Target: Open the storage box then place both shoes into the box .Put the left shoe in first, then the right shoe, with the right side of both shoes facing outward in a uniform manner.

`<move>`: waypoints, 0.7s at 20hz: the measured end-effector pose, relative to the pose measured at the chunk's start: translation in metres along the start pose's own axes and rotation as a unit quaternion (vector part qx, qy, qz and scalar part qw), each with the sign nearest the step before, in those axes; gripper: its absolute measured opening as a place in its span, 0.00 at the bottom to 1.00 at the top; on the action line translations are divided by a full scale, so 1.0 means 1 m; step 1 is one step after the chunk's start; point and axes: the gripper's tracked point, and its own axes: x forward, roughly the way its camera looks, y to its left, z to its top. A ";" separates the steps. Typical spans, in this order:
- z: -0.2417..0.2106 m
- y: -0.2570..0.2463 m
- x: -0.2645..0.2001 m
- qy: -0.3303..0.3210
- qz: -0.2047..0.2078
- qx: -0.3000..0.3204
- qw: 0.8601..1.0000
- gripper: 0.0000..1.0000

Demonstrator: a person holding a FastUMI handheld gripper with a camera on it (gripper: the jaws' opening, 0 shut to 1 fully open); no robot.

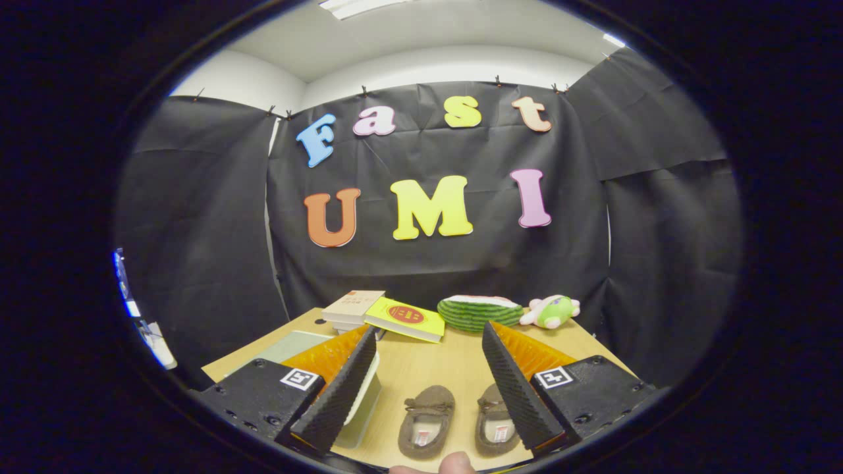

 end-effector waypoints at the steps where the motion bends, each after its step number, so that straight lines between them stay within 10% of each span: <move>1: 0.000 0.005 0.001 0.004 0.008 0.000 1.000 1.00; 14: 0.013 0.053 0.006 0.022 0.152 0.002 0.988 1.00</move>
